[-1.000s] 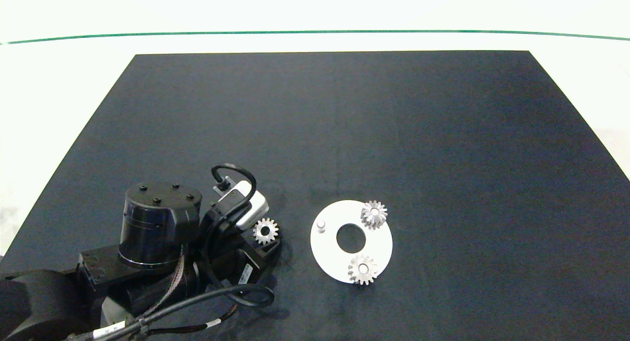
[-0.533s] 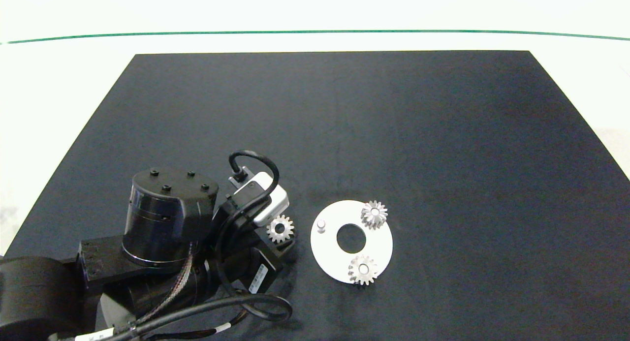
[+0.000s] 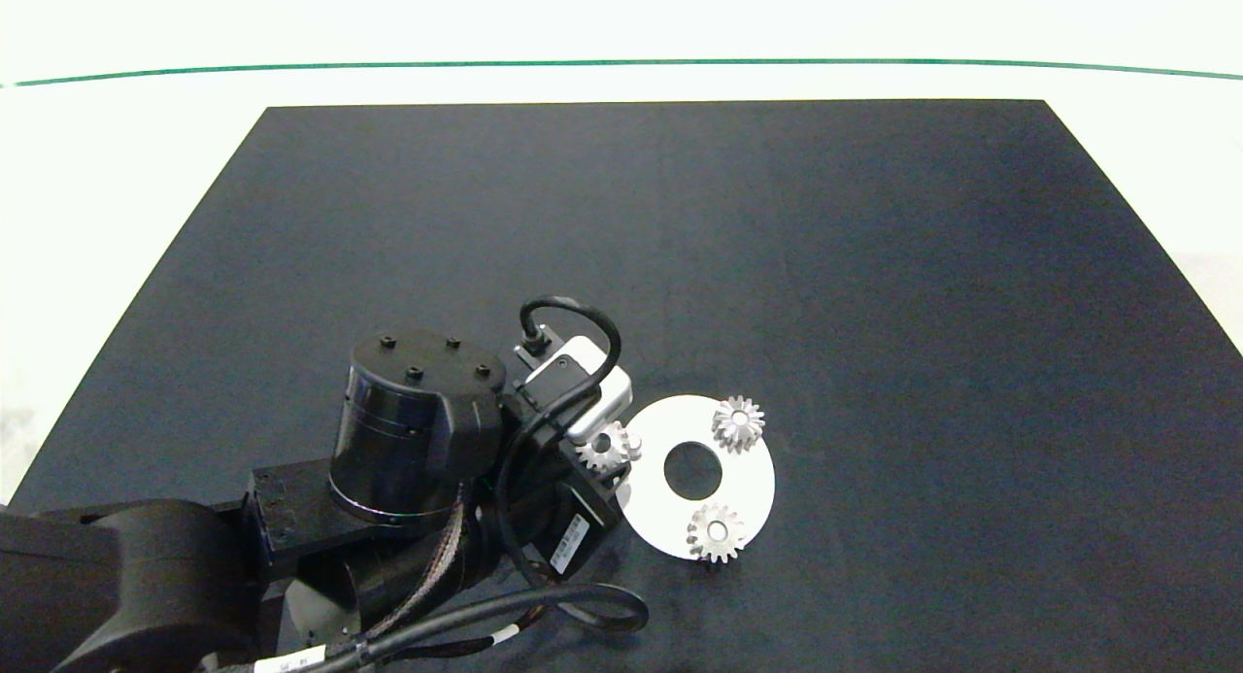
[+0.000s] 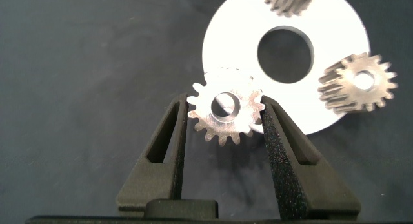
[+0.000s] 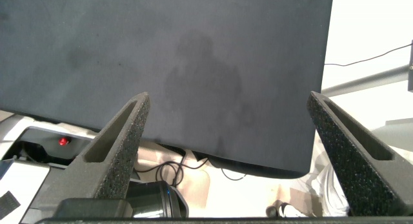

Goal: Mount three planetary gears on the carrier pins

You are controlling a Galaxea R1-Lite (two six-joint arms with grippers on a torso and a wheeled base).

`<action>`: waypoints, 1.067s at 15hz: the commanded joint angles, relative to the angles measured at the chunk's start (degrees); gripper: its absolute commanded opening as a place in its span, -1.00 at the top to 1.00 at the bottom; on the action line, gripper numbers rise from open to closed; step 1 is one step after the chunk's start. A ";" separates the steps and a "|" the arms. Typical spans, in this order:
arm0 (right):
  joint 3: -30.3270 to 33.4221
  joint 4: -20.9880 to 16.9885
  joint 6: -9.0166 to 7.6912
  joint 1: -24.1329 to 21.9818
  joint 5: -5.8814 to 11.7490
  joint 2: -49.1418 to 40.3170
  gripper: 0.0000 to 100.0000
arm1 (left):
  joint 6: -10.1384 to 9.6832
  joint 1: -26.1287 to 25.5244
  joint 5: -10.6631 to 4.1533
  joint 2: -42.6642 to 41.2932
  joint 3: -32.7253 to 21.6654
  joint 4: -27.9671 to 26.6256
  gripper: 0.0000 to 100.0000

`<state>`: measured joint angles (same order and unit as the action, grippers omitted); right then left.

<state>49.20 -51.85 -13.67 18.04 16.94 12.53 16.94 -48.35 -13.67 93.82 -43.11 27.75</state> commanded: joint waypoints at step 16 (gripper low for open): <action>-0.16 -0.36 -0.22 0.06 0.11 0.12 -1.00 | 0.02 -0.96 -0.13 3.83 -3.12 1.96 0.74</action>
<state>48.95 -51.90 -13.78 18.10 16.90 12.40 16.86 -49.34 -13.71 97.60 -46.36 29.55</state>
